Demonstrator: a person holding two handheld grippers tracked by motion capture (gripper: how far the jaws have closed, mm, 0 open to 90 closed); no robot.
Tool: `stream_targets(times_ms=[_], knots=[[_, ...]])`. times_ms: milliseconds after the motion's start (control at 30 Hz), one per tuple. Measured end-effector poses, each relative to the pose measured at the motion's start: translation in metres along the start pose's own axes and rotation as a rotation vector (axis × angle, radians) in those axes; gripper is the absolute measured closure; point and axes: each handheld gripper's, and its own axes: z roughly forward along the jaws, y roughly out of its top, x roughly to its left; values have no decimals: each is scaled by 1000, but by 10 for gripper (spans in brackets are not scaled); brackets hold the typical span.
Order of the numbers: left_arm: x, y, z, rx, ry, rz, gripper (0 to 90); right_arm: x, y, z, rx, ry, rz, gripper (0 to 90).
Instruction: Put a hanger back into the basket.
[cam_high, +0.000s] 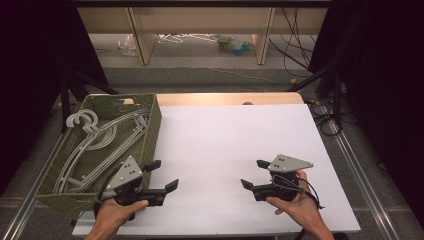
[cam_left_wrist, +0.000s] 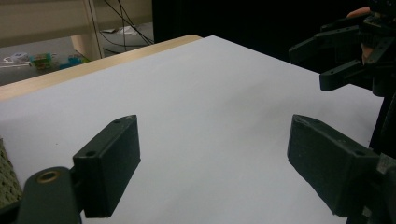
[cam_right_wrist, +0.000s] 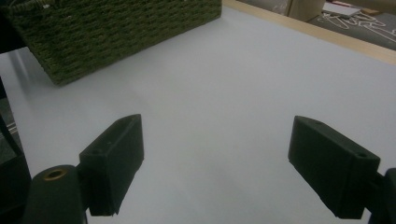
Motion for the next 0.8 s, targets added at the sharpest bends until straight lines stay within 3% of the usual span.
stream_targets(times_ms=[133, 167, 300, 367, 433, 500, 667, 700, 733, 800], knots=[[-3, -7, -2, -14, -3, 7, 171, 3, -2, -2, -16, 15, 9, 191], [-2, -8, -3, -16, -2, 27, 171, 4, -3, -3, -15, 12, 3, 192], [-4, -17, -7, -29, 1, 13, 172, 11, -8, -4, -21, 15, -11, 191], [-5, -20, -8, -17, 19, 46, 172, 15, -13, -5, -23, 22, -16, 189], [-6, -25, -9, -18, 4, 36, 171, 17, -15, -6, -23, 32, -9, 186], [-7, -28, -10, -28, 18, 35, 171, 19, -19, -9, -26, 27, -11, 182], [-5, -30, -13, -32, 28, 68, 170, 26, -27, -17, -36, 29, 3, 178], [-6, -30, -14, -38, 29, 48, 170, 27, -29, -19, -37, 25, -3, 178], [-5, -31, -14, -46, 26, 56, 170, 28, -31, -21, -39, 23, -6, 178], [-6, -32, -14, -45, 26, 35, 170, 29, -35, -24, -41, 12, -3, 178]])
